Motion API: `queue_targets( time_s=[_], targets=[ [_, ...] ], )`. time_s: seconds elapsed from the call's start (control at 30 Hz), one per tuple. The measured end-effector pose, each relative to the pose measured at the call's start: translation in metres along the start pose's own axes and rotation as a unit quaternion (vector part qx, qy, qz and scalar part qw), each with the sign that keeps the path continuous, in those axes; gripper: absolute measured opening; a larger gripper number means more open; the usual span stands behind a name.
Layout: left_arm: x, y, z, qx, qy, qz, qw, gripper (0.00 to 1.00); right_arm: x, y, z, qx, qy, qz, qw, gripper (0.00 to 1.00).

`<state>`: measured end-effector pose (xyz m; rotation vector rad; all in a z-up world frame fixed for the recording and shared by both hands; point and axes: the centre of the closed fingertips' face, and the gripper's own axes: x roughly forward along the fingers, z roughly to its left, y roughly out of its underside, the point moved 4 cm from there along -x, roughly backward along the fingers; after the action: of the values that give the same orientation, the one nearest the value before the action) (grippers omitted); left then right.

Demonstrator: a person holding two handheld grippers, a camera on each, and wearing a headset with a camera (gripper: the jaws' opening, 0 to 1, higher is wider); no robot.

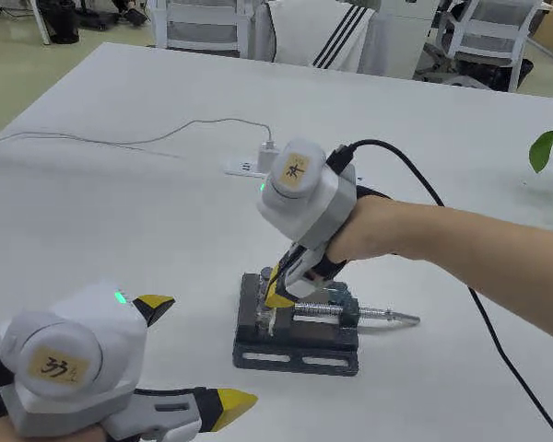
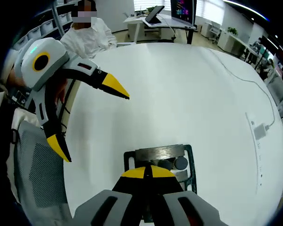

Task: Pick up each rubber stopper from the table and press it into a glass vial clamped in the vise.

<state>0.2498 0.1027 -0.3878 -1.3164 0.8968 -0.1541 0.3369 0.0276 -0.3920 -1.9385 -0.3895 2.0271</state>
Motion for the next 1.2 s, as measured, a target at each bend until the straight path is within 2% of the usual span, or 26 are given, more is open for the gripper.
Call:
queue_targets(
  time_s=[0.33,0.43,0.47,0.53,0.67,0.73,0.87,0.93,1.07,1.2],
  targets=[
    [-0.001,0.001,-0.004,0.001,0.002,0.002,1.0000,0.83,0.000,0.001,-0.002,-0.012,0.003,0.001,0.9999,0.00],
    [-0.003,0.002,-0.003,0.000,0.001,0.002,1.0000,0.83,0.000,0.001,-0.001,-0.030,0.002,0.007,0.9995,0.00],
    [-0.003,0.002,-0.003,0.000,0.000,0.004,1.0000,0.83,0.000,0.001,-0.001,-0.027,-0.001,0.009,0.9996,0.00],
    [-0.004,0.003,-0.002,0.000,-0.001,0.004,1.0000,0.83,0.000,0.000,0.005,-0.022,-0.016,0.006,0.9996,0.06],
    [-0.005,0.002,-0.002,0.002,-0.003,0.003,1.0000,0.83,-0.006,0.005,0.004,-0.032,0.006,0.007,0.9994,0.09],
    [-0.006,0.001,-0.002,0.001,-0.003,0.001,1.0000,0.83,-0.010,0.004,0.005,-0.023,0.012,-0.015,0.9995,0.14],
    [-0.005,0.003,-0.002,0.001,-0.002,0.003,1.0000,0.83,-0.014,0.012,0.008,-0.024,0.017,-0.024,0.9993,0.22],
    [-0.005,0.004,-0.003,0.002,-0.002,0.004,1.0000,0.83,-0.016,0.015,0.010,-0.029,0.021,-0.040,0.9986,0.28],
    [-0.005,0.007,-0.002,0.000,-0.002,0.007,1.0000,0.83,-0.016,0.022,0.013,-0.008,0.025,-0.074,0.9969,0.46],
    [-0.006,0.008,0.000,-0.001,-0.003,0.008,1.0000,0.83,-0.015,0.032,0.018,0.009,0.028,-0.092,0.9953,0.59]
  ],
)
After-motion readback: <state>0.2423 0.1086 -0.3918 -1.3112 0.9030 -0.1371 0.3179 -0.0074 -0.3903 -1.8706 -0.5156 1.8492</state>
